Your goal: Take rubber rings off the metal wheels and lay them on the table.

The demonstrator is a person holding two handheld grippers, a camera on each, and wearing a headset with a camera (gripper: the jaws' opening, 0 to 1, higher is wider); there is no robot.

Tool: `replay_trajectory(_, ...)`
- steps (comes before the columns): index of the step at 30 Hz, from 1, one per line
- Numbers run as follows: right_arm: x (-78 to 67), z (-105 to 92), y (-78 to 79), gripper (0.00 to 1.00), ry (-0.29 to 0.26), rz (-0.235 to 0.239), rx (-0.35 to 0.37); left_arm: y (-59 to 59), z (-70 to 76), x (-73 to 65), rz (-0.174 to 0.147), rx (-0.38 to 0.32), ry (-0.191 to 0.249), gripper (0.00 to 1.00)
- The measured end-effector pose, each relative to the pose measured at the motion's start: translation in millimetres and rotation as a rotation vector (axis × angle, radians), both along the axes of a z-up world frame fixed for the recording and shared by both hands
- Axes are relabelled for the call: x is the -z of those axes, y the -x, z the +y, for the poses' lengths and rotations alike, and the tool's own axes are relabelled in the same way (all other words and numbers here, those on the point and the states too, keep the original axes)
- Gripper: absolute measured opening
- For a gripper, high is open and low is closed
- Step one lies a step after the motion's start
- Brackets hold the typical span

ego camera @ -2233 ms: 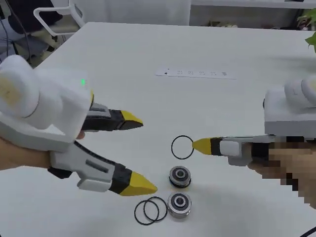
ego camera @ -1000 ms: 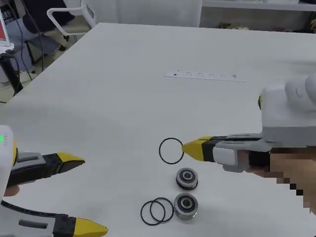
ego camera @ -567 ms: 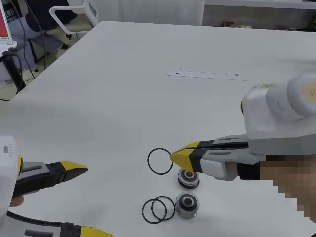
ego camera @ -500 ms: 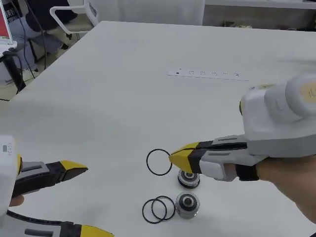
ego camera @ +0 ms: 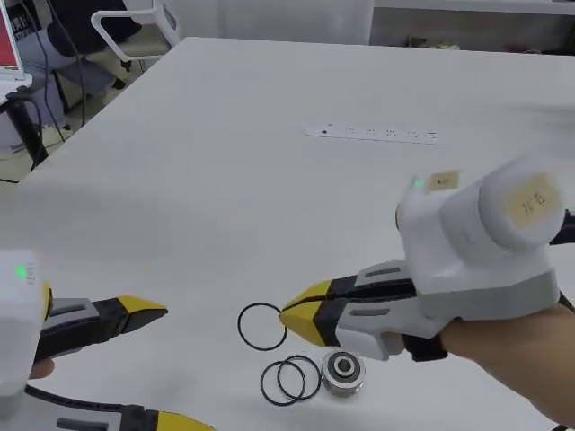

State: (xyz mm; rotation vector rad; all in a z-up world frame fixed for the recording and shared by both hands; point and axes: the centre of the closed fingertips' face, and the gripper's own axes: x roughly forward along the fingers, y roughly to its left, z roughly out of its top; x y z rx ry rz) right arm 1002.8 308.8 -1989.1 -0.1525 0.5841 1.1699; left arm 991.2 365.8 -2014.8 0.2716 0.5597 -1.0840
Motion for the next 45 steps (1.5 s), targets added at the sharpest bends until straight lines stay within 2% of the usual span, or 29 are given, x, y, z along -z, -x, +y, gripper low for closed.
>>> replay_trajectory(4,9.8,8.3,8.5,0.00,-0.002,0.043,-0.031,0.4,-0.6,-0.3,0.003,0.001,0.005,0.74)
replay_trajectory(10,25.4,12.7,12.1,0.00,0.005,0.095,-0.025,-0.2,0.2,1.3,0.003,-0.001,-0.002,0.73)
replay_trajectory(15,38.4,13.2,13.3,0.00,0.013,0.141,0.001,0.0,0.2,2.1,0.007,-0.002,-0.004,0.73)
replay_trajectory(18,46.0,12.7,14.1,0.00,-0.003,0.200,0.025,0.5,-0.3,1.6,0.010,-0.001,0.002,0.73)
replay_trajectory(20,49.7,11.7,13.8,0.00,-0.001,0.217,0.033,0.4,-0.4,1.1,0.010,-0.003,0.004,0.72)
replay_trajectory(26,63.6,5.0,9.0,0.00,0.057,0.191,0.066,0.9,-0.3,1.0,0.010,-0.003,0.002,0.72)
replay_trajectory(45,84.3,-0.5,7.6,0.00,0.130,0.180,0.075,1.2,-0.2,0.3,0.017,-0.007,0.008,0.71)
